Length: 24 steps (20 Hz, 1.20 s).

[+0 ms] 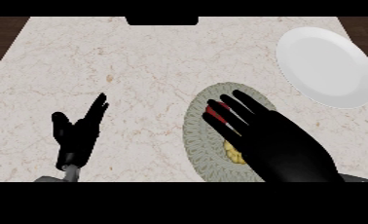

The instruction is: Pick the squash from the placemat and place it in the plate

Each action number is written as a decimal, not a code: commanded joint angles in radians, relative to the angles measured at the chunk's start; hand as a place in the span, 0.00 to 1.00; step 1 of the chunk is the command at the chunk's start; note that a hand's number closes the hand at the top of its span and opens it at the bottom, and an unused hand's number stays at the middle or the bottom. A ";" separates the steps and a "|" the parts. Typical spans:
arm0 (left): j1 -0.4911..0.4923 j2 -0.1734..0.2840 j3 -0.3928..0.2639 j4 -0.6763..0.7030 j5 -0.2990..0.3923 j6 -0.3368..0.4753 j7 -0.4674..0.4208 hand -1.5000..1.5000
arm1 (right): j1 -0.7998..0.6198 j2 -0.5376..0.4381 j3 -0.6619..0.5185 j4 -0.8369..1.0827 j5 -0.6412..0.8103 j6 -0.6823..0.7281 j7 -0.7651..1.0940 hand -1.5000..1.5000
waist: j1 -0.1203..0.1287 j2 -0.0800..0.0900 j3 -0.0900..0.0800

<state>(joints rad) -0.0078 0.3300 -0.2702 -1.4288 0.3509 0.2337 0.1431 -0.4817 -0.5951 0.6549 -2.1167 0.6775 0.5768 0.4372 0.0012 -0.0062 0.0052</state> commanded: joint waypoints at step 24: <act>0.048 -0.108 0.037 -0.004 -0.101 -0.053 0.008 0.50 | 0.231 0.175 0.195 0.208 0.540 -0.090 -0.005 0.00 | 0.000 0.005 -0.005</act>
<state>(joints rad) 0.0227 0.2545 -0.2250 -1.4588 0.2625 0.1906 0.1609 -0.2650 -0.4271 0.8469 -1.9154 1.1458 0.4954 0.4337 0.0038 -0.0054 0.0071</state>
